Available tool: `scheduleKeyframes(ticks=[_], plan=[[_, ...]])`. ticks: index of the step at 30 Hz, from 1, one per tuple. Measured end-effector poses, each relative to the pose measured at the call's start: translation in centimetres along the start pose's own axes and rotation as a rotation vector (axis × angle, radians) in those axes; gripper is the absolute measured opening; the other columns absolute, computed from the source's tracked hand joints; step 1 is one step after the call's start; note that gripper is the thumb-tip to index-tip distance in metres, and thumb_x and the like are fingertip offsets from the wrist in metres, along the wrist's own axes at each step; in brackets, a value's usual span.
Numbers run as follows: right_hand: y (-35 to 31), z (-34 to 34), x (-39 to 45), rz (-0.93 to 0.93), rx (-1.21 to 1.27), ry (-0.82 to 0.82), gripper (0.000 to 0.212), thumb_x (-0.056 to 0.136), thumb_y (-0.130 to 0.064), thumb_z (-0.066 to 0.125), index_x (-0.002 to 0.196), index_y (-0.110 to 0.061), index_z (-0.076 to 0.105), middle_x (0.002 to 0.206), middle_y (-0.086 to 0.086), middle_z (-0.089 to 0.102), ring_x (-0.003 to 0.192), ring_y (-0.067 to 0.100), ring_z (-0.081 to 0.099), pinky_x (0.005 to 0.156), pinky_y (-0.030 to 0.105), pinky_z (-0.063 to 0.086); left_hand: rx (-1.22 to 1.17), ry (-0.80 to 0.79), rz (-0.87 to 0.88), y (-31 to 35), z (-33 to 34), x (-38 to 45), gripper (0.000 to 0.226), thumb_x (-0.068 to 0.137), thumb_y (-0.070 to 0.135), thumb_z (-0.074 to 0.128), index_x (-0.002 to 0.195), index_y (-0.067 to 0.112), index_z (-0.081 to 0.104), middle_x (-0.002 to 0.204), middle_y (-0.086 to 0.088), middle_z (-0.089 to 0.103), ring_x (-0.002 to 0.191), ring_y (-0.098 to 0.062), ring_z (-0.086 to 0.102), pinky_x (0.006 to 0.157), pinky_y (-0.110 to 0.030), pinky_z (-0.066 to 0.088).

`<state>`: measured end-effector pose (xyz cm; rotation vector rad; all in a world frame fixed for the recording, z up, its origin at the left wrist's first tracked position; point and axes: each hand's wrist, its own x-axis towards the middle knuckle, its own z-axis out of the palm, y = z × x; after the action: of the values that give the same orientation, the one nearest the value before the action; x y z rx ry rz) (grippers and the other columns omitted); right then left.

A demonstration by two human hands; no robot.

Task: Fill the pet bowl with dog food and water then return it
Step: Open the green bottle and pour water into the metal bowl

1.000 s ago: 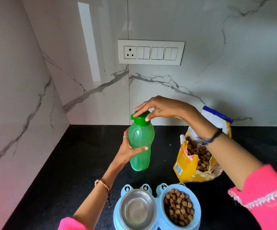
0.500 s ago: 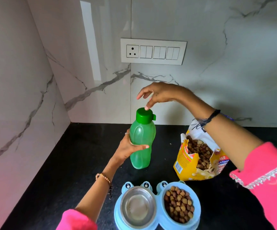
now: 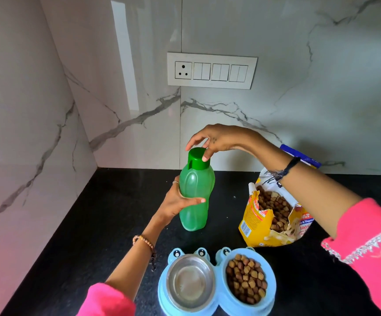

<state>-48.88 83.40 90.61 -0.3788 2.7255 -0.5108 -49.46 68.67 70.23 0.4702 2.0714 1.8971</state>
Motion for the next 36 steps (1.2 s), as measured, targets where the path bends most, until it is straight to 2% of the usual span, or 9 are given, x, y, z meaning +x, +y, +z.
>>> scheduleKeyframes(ticks=[4, 6, 10, 14, 18, 21, 27, 32, 36], plan=[[0.2, 0.5, 0.2, 0.033, -0.067, 0.280, 0.031, 0.086, -0.033, 0.065, 0.091, -0.003, 0.067, 0.083, 0.018, 0.072, 0.064, 0.020, 0.067, 0.058, 0.025, 0.054, -0.005, -0.005, 0.001, -0.1, -0.1, 0.0, 0.095, 0.047, 0.033, 0.085, 0.126, 0.020, 0.035, 0.122, -0.002, 0.052, 0.111, -0.014, 0.056, 0.090, -0.031, 0.053], [0.5, 0.2, 0.4, 0.049, -0.047, 0.309, 0.034, 0.087, -0.038, 0.063, 0.095, -0.005, 0.066, 0.087, 0.016, 0.072, 0.071, 0.021, 0.068, 0.063, 0.027, 0.054, 0.004, -0.006, -0.001, -0.2, -0.1, 0.1, 0.094, 0.049, 0.032, 0.085, 0.127, 0.019, 0.035, 0.123, -0.004, 0.051, 0.112, -0.016, 0.056, 0.091, -0.032, 0.053], [-0.2, -0.3, 0.2, 0.037, -0.044, -0.071, 0.051, 0.080, -0.013, 0.072, 0.127, -0.026, 0.055, 0.130, 0.005, 0.051, 0.109, 0.021, 0.051, 0.092, 0.038, 0.048, 0.003, -0.005, -0.006, 0.0, 0.0, 0.0, 0.084, 0.058, 0.020, 0.084, 0.126, 0.021, 0.033, 0.121, 0.001, 0.050, 0.110, -0.012, 0.055, 0.085, -0.026, 0.053], [-0.2, 1.0, 0.1, 0.018, -0.025, 0.079, 0.048, 0.075, -0.021, 0.077, 0.121, -0.022, 0.061, 0.100, 0.006, 0.062, 0.082, 0.015, 0.057, 0.073, 0.028, 0.054, -0.002, 0.002, -0.003, 0.2, 0.1, -0.2, 0.083, 0.059, 0.020, 0.082, 0.125, 0.021, 0.032, 0.118, 0.004, 0.050, 0.108, -0.010, 0.055, 0.081, -0.022, 0.053], [-0.7, 2.0, -0.1, 0.099, -0.117, 0.254, 0.049, 0.069, -0.054, 0.074, 0.086, -0.009, 0.064, 0.067, 0.010, 0.067, 0.062, 0.023, 0.067, 0.062, 0.030, 0.055, -0.017, 0.004, -0.009, 0.2, 0.2, -0.3, 0.085, 0.056, 0.021, 0.082, 0.125, 0.019, 0.033, 0.116, 0.005, 0.052, 0.108, -0.010, 0.056, 0.085, -0.025, 0.052], [-1.8, 2.4, 0.4, 0.185, -0.459, 0.401, 0.059, 0.079, -0.066, 0.055, 0.060, -0.012, 0.042, 0.055, 0.003, 0.048, 0.065, 0.023, 0.055, 0.065, 0.029, 0.038, -0.008, 0.000, -0.013, 0.2, 0.2, -0.4, 0.093, 0.051, 0.030, 0.085, 0.128, 0.019, 0.034, 0.118, 0.004, 0.053, 0.108, -0.010, 0.057, 0.087, -0.027, 0.052], [-1.8, 0.7, -0.3, 0.149, -0.267, 0.029, 0.060, 0.076, -0.037, 0.074, 0.130, -0.022, 0.053, 0.126, 0.004, 0.053, 0.106, 0.022, 0.053, 0.079, 0.026, 0.042, 0.001, 0.010, -0.028, 0.1, 0.0, -0.3, 0.099, 0.047, 0.036, 0.084, 0.130, 0.020, 0.034, 0.121, 0.004, 0.054, 0.110, -0.011, 0.057, 0.088, -0.025, 0.052], [-0.6, 1.5, 0.4, 0.076, -0.113, 0.169, 0.055, 0.067, -0.030, 0.082, 0.118, -0.026, 0.063, 0.073, -0.005, 0.058, 0.072, 0.019, 0.059, 0.053, 0.019, 0.041, -0.008, 0.039, -0.024, 0.0, 0.2, -0.3, 0.095, 0.046, 0.036, 0.085, 0.127, 0.023, 0.037, 0.119, 0.005, 0.057, 0.109, -0.010, 0.058, 0.087, -0.025, 0.053], [-0.1, 1.8, 0.2, 0.048, -0.130, 0.210, 0.055, 0.066, -0.039, 0.081, 0.117, -0.031, 0.064, 0.094, -0.001, 0.066, 0.084, 0.019, 0.063, 0.057, 0.021, 0.039, -0.009, 0.051, -0.015, 0.2, 0.3, -0.4, 0.091, 0.046, 0.037, 0.084, 0.123, 0.027, 0.038, 0.116, 0.008, 0.057, 0.107, -0.009, 0.059, 0.083, -0.022, 0.053]])
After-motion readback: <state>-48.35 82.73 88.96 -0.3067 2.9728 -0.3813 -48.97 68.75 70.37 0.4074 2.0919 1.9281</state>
